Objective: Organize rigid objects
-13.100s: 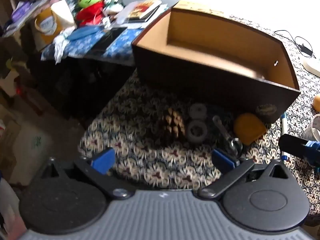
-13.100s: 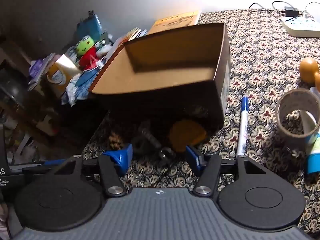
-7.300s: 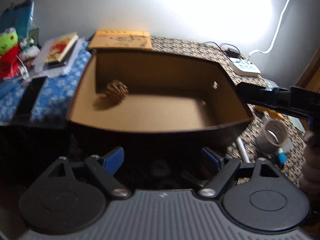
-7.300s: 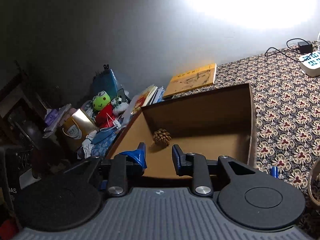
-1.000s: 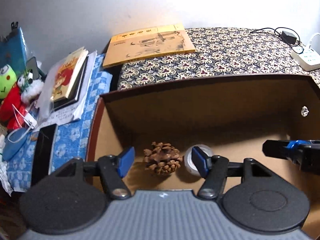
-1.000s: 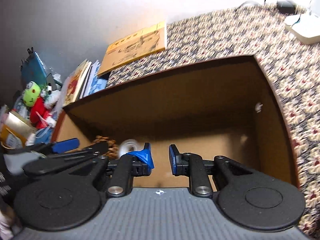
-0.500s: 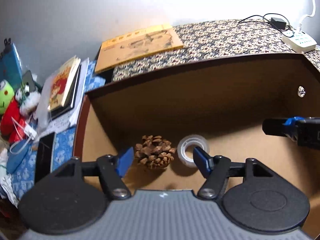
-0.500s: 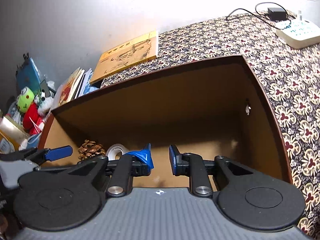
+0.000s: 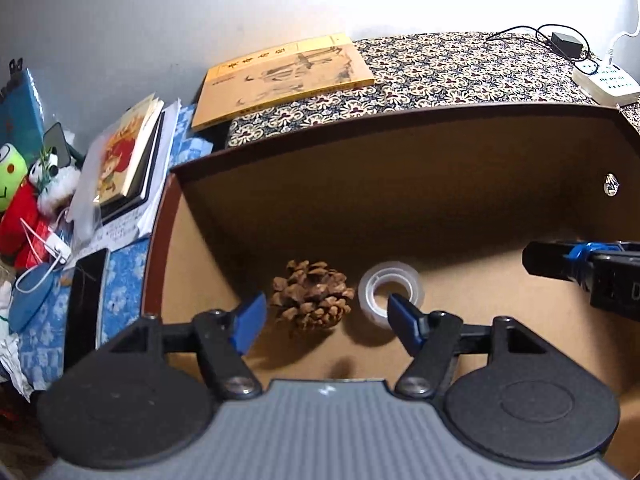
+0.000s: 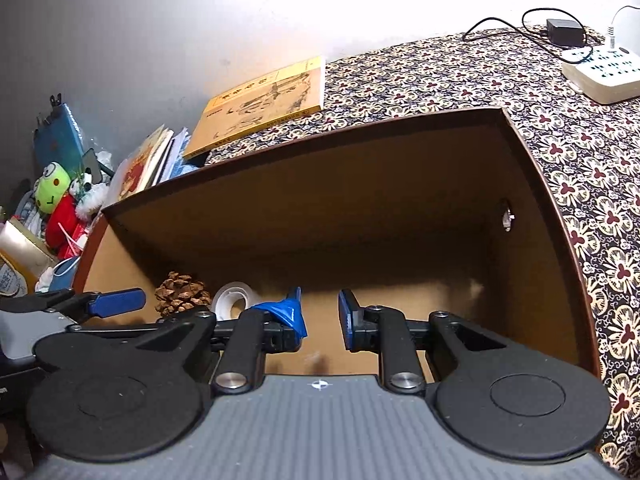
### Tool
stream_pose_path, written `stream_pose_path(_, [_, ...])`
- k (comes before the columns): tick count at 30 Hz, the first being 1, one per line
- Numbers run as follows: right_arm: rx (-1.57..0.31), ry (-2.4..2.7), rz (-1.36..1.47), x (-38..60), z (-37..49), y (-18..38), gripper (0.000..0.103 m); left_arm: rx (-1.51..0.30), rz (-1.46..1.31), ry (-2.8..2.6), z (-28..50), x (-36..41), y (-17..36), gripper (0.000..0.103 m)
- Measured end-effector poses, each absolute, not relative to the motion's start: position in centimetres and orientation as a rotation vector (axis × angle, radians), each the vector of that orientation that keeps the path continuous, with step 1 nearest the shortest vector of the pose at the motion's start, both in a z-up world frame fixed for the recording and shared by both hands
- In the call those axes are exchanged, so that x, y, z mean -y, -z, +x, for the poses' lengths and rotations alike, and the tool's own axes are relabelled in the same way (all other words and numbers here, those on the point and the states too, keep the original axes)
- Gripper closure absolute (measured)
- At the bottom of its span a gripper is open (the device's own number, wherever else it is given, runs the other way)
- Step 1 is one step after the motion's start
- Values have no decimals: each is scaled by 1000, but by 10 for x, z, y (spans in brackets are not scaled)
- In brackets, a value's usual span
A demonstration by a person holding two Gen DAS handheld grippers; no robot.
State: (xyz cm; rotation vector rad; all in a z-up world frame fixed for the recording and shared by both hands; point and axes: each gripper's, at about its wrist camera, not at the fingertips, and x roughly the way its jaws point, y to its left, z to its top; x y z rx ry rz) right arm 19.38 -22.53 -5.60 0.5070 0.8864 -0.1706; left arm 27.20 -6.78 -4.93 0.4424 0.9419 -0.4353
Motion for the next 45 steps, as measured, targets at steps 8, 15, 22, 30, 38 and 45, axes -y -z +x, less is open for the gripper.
stream_pose_path(8, [-862, 160, 533, 226, 192, 56, 100, -941, 452, 434, 272, 68, 50, 33])
stream_pose_path(15, [-857, 152, 546, 227, 192, 57, 100, -936, 453, 428, 272, 68, 50, 32])
stream_pose_path(22, [-847, 137, 571, 229, 190, 57, 100, -940, 452, 430, 272, 68, 50, 32])
stream_pose_path(30, [-856, 100, 525, 223, 195, 55, 99, -920, 432, 441, 274, 67, 47, 32])
stream_pose_path(38, [-887, 54, 533, 220, 199, 58, 98, -892, 474, 423, 272, 72, 49, 32])
stream_pose_path(45, [-875, 34, 521, 217, 196, 56, 98, -886, 479, 383, 275, 71, 50, 28])
